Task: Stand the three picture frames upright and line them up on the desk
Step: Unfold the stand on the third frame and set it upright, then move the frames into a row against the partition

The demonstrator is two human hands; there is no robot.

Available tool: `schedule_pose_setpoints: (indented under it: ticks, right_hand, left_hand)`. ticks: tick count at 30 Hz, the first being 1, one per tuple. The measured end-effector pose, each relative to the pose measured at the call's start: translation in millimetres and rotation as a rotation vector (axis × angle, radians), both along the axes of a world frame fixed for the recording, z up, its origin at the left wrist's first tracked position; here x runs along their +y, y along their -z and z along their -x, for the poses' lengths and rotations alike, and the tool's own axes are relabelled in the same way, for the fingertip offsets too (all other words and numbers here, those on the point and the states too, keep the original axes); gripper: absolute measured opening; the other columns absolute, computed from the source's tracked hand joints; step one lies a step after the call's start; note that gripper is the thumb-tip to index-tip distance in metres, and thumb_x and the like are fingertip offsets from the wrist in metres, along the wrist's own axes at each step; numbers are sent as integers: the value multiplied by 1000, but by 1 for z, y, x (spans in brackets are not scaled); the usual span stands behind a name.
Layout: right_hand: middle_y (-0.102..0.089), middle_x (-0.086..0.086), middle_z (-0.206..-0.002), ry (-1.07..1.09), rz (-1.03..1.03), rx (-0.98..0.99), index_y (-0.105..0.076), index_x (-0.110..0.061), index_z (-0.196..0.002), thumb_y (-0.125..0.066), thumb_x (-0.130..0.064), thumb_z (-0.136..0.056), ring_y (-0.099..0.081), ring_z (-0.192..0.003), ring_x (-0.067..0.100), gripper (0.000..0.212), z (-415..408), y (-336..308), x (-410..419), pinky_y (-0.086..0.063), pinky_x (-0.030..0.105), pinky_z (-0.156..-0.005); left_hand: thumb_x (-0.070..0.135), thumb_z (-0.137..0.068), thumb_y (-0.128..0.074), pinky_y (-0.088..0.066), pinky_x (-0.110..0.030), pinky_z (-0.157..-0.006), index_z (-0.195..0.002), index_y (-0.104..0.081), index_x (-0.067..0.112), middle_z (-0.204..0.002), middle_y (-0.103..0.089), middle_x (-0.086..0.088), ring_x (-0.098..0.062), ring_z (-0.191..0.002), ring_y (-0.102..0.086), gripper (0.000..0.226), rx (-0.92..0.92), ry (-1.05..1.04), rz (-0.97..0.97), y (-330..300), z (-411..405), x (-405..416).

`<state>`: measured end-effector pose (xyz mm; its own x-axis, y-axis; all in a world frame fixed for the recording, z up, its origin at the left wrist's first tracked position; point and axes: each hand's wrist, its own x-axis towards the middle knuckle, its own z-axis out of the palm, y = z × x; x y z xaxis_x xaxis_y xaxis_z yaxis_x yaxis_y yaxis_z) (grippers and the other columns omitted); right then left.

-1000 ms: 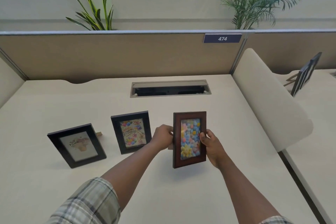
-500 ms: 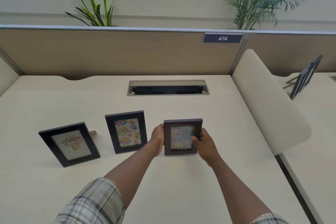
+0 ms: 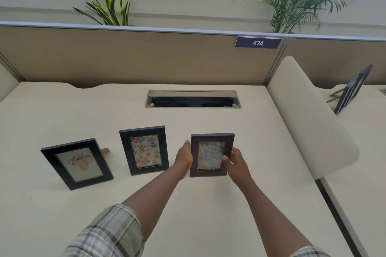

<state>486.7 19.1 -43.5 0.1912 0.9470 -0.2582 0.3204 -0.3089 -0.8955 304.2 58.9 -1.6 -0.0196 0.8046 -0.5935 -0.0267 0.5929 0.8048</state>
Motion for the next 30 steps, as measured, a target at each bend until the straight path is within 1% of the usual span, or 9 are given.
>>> schedule_pose_setpoints:
  ticks: [2,6,9,11,14,19,23,27,30]
  right_hand:
    - [-59,1,-114,108,26,-69,-49,-13,-123,-53,-27,-97,-56,-108,19,29,-1,0,-10,-43,31,-84]
    - [-60,4,-77,278,35,-295,-49,-10,-82,-44,-26,-98,-58,-77,28,23,12,-4,-42,-45,38,-65]
    - [-58,4,-68,198,-10,-368,-46,-13,-73,-48,-20,-95,-54,-65,25,24,42,2,-56,-40,35,-54]
    - [-56,1,-63,104,-60,-370,-44,-14,-70,-51,-18,-93,-52,-61,20,25,69,7,-57,-34,30,-49]
    - [-54,-1,-63,-121,-133,-357,-43,-18,-69,-54,-18,-93,-51,-58,14,27,117,14,-53,-31,24,-48]
    - [-58,-7,-68,-393,-191,-253,-53,-19,-76,-53,-26,-93,-56,-65,13,19,202,11,-46,-50,34,-58]
    - [-62,-14,-86,-460,-144,-128,-58,-26,-96,-52,-26,-95,-61,-81,6,6,270,-7,-45,-52,20,-69]
    - [-58,-6,-105,-472,-144,-108,-51,-22,-117,-51,-21,-96,-56,-96,10,21,330,-18,-36,-46,20,-80]
    - [-49,1,-131,-439,-84,-161,-40,-16,-137,-50,-21,-97,-49,-120,17,42,360,-18,-23,-42,26,-97]
  left_hand:
    - [38,-98,-20,-48,-45,-88,-82,-57,9,-103,-69,-20,-31,-92,-62,49,224,9,-15,4,3,-5]
    - [14,-98,-33,-42,-33,-74,-106,-62,1,-109,-65,-16,-30,-94,-60,33,644,172,-103,6,13,-32]
    - [14,-93,-38,-49,-31,-62,-86,-60,8,-88,-65,-4,-18,-77,-58,24,683,102,-190,12,26,-63]
    - [14,-94,-42,-44,-24,-56,-79,-57,13,-78,-61,0,-12,-70,-55,21,724,75,-238,16,40,-77]
    - [11,-92,-43,-40,-25,-54,-73,-54,12,-72,-59,-1,-11,-64,-50,22,756,-36,-233,23,72,-86]
    - [9,-94,-46,-37,-18,-53,-77,-58,11,-74,-61,-4,-14,-67,-53,21,830,-320,-239,18,142,-97]
    - [3,-91,-50,-40,-20,-64,-87,-60,9,-84,-59,-1,-18,-78,-54,13,937,-545,-363,17,217,-106]
    - [1,-82,-58,-45,-31,-73,-100,-54,9,-99,-56,-7,-23,-87,-54,20,947,-661,-330,17,295,-99]
    - [5,-78,-62,-49,-38,-80,-103,-48,14,-105,-54,-4,-25,-93,-54,30,834,-599,-280,17,333,-87]
